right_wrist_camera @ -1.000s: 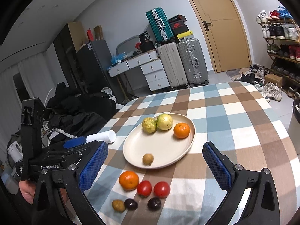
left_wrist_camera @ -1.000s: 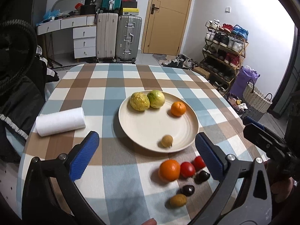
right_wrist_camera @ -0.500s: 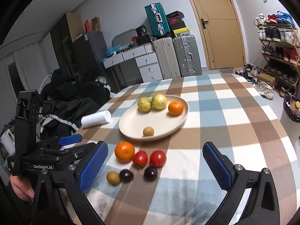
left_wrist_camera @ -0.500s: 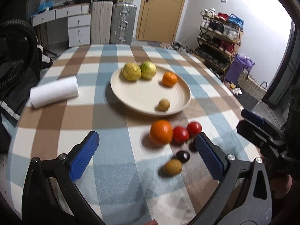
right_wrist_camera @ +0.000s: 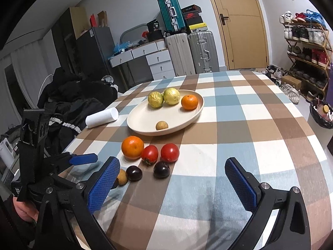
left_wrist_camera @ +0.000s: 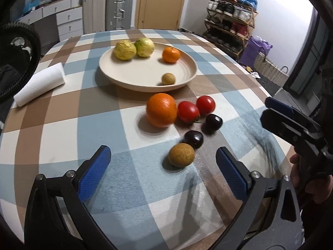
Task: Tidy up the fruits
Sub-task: 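Move the left gripper toward another small brown fruit, then lift the brown fruit with the left gripper while the right gripper approaches a dark plum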
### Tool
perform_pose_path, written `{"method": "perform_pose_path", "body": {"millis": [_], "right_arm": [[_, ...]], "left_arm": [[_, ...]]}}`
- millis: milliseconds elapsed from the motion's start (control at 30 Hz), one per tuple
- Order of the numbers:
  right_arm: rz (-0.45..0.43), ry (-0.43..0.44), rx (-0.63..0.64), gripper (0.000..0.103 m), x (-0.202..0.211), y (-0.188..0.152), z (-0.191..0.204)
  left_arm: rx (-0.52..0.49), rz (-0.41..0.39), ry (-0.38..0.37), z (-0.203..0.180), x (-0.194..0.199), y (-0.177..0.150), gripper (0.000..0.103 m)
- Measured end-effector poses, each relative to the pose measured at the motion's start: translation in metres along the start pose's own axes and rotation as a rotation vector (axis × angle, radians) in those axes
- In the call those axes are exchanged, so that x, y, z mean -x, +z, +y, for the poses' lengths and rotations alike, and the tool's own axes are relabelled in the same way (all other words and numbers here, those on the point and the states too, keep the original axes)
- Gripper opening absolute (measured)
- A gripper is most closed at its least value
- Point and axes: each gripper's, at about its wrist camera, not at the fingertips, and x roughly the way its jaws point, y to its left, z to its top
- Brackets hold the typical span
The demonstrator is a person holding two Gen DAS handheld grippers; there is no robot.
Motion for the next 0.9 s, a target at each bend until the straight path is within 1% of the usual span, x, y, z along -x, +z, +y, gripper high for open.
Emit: {"method": "perform_pose_path", "body": {"millis": [33, 100, 133, 200, 233, 300, 333, 367, 400, 433, 467, 600, 733, 900], "right_arm": [[0.001, 0.000, -0.001, 0.103, 0.000, -0.001, 0.000], [0.008, 0.000, -0.005, 0.103, -0.002, -0.002, -0.001], [0.010, 0.001, -0.006, 0.103, -0.002, -0.002, -0.001], [0.012, 0.003, -0.006, 0.103, -0.002, -0.003, -0.001], [0.012, 0.004, -0.006, 0.103, -0.002, -0.003, -0.001], [0.013, 0.004, -0.006, 0.103, -0.002, -0.003, -0.001], [0.013, 0.005, -0.007, 0.103, -0.002, -0.003, -0.001], [0.013, 0.005, -0.008, 0.103, -0.003, -0.003, -0.002], [0.013, 0.006, -0.009, 0.103, -0.003, -0.003, -0.001], [0.014, 0.007, -0.011, 0.103, -0.003, -0.003, -0.002], [0.016, 0.006, -0.012, 0.103, -0.003, -0.004, -0.002], [0.022, 0.006, -0.019, 0.103, -0.004, -0.005, -0.004], [0.033, 0.011, -0.026, 0.103, -0.006, -0.006, -0.005], [0.067, 0.016, -0.043, 0.103, -0.013, -0.007, -0.007]], "left_arm": [[-0.008, 0.001, -0.002, -0.001, 0.000, 0.000, 0.095], [-0.028, 0.008, -0.012, -0.005, -0.002, 0.000, 0.083], [-0.037, 0.015, -0.018, -0.007, -0.003, -0.001, 0.080], [-0.050, 0.023, -0.035, -0.009, -0.006, -0.001, 0.066], [-0.053, 0.027, -0.039, -0.010, -0.006, -0.001, 0.063], [-0.056, 0.033, -0.055, -0.010, -0.008, -0.001, 0.050], [-0.056, 0.036, -0.063, -0.010, -0.009, -0.001, 0.047], [-0.056, 0.039, -0.069, -0.010, -0.010, -0.001, 0.041], [-0.055, 0.043, -0.079, -0.009, -0.011, -0.001, 0.033], [-0.051, 0.047, -0.092, -0.008, -0.012, -0.002, 0.028], [-0.048, 0.049, -0.104, -0.007, -0.012, -0.002, 0.026], [-0.048, 0.041, -0.133, -0.005, -0.011, -0.003, 0.025], [-0.058, 0.020, -0.128, -0.004, -0.006, -0.003, 0.025], [-0.037, -0.008, -0.130, 0.004, 0.005, 0.001, 0.025]]}}
